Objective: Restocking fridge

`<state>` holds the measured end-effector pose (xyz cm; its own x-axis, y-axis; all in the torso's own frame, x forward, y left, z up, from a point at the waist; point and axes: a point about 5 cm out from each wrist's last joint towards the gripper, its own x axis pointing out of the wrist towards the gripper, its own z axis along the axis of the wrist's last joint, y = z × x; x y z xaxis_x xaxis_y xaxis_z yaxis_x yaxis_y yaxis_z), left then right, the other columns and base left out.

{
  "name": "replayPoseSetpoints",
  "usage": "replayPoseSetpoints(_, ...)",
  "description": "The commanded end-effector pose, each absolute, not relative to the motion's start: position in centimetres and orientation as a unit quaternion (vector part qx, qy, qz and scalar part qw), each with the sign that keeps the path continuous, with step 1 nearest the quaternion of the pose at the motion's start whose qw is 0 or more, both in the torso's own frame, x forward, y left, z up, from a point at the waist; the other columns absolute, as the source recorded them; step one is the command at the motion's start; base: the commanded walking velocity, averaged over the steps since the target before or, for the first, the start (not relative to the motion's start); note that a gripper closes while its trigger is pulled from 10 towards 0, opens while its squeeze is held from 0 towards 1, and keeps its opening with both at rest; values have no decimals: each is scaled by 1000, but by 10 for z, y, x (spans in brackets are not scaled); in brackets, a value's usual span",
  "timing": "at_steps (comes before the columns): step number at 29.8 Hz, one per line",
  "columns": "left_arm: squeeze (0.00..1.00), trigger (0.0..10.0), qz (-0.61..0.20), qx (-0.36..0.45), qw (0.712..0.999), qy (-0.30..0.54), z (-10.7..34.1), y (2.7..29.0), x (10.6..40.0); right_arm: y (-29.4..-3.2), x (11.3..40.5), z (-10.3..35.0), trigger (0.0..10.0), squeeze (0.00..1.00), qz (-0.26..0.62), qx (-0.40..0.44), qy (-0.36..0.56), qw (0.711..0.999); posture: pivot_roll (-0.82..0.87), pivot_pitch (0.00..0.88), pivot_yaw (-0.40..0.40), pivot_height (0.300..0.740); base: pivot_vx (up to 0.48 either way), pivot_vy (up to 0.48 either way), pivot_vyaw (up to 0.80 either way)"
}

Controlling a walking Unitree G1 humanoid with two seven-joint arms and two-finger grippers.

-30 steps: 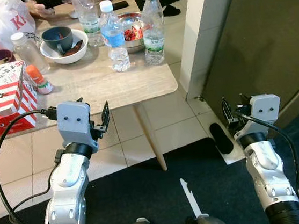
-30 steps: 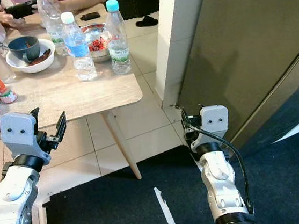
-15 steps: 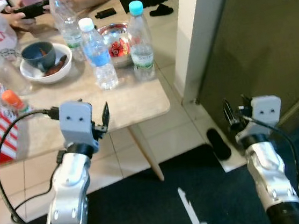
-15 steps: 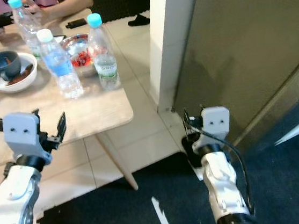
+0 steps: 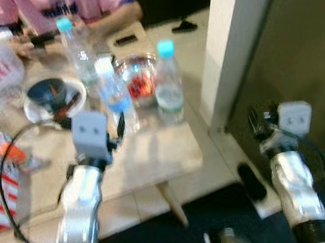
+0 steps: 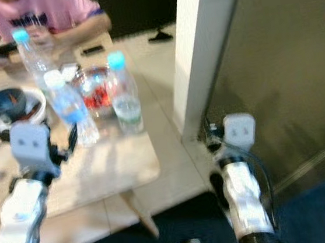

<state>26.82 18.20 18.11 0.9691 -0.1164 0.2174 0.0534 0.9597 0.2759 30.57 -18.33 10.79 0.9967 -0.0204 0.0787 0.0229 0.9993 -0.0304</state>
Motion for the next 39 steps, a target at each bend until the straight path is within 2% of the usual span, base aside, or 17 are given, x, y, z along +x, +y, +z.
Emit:
replayPoseSetpoints(1,0,10000,-46,140,983,-105,174,181,263,-185,301,98,10000,0,-15,-11,-24,1000,26,152,-14,740,0,0,0)
replayPoseSetpoints(10,0,10000,-43,112,988,-93,173,181,257,-185,301,97,10000,0,-14,-12,-23,1000,28,153,-16,740,0,0,0)
replayPoseSetpoints(11,0,10000,-34,79,992,-95,179,184,261,-185,301,97,10000,0,-14,-12,-23,1000,29,154,-17,740,0,0,0)
replayPoseSetpoints(18,0,10000,-16,44,993,-107,197,191,271,-184,301,97,10000,0,-13,-12,-22,1000,30,155,-17,740,0,0,0)
replayPoseSetpoints(19,1000,10000,-14,44,992,-115,202,192,274,-184,301,97,10000,0,-13,-12,-22,1000,29,156,-17,740,0,0,0)
replayPoseSetpoints(23,1000,10000,-14,54,989,-134,213,193,281,-184,301,97,10000,0,-13,-11,-22,1000,26,155,-16,740,0,0,0)
replayPoseSetpoints(31,1000,10000,-36,24,989,-142,227,190,293,-185,300,97,10000,0,-15,-12,-23,1000,10,154,-16,740,0,0,0)
replayPoseSetpoints(32,0,10000,-38,18,989,-143,231,190,296,-186,300,98,10000,0,-16,-13,-23,1000,12,154,-18,740,0,0,0)
replayPoseSetpoints(36,0,10000,-41,7,989,-145,236,190,302,-186,301,98,10000,0,-17,-13,-23,1000,15,152,-19,740,0,0,0)
replayPoseSetpoints(39,0,10000,-81,-6,989,-125,239,185,316,-184,302,99,10000,0,-14,-13,-25,999,1,146,-16,740,0,0,0)
